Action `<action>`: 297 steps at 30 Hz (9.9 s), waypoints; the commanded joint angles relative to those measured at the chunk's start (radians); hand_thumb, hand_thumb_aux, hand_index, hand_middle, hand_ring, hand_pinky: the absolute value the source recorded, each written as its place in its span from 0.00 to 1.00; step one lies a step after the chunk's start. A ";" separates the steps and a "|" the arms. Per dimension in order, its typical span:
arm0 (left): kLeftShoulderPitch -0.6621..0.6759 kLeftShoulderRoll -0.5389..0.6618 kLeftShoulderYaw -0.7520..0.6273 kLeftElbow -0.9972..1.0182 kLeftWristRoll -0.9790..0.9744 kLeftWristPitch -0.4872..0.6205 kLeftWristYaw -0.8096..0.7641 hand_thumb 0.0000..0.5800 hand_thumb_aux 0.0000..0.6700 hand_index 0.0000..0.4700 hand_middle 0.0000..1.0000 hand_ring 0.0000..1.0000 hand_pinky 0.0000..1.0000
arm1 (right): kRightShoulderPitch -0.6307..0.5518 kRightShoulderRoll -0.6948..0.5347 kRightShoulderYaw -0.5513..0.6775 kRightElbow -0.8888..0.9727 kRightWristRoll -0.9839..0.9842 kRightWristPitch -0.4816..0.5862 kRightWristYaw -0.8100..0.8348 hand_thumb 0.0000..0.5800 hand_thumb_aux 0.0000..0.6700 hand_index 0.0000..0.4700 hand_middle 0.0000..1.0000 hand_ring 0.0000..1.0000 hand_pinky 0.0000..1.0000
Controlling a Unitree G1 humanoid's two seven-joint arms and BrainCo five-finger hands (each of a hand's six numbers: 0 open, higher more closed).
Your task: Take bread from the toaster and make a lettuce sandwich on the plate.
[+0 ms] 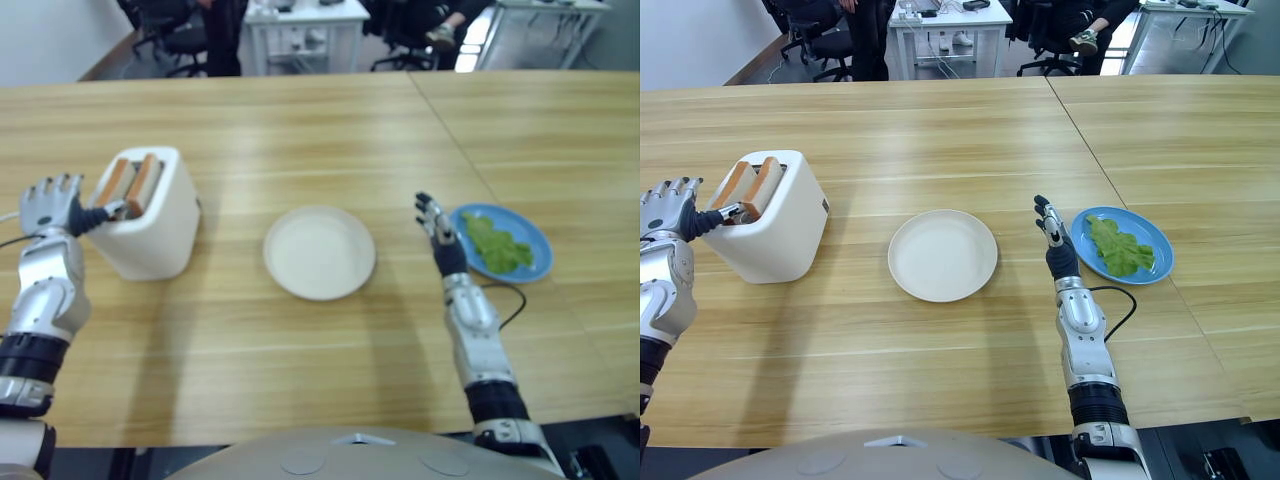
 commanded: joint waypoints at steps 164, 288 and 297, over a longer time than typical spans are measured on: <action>0.107 -0.530 -0.059 -0.118 -0.272 -0.682 0.306 0.00 0.00 0.00 0.00 0.00 0.00 | -0.265 -0.583 0.445 -0.137 -0.881 0.197 -0.359 1.00 1.00 0.98 1.00 1.00 1.00; 0.019 -0.585 0.142 -0.444 -0.795 -0.446 -0.037 1.00 1.00 0.98 1.00 1.00 1.00 | 0.073 -0.232 0.104 -0.398 -0.481 0.247 -0.087 0.00 0.00 0.00 0.00 0.00 0.00; -0.060 -0.812 0.038 0.061 -0.925 -0.335 -0.199 1.00 1.00 0.98 1.00 1.00 1.00 | 0.073 -0.232 0.098 -0.354 -0.473 0.237 -0.114 0.00 0.00 0.00 0.00 0.00 0.00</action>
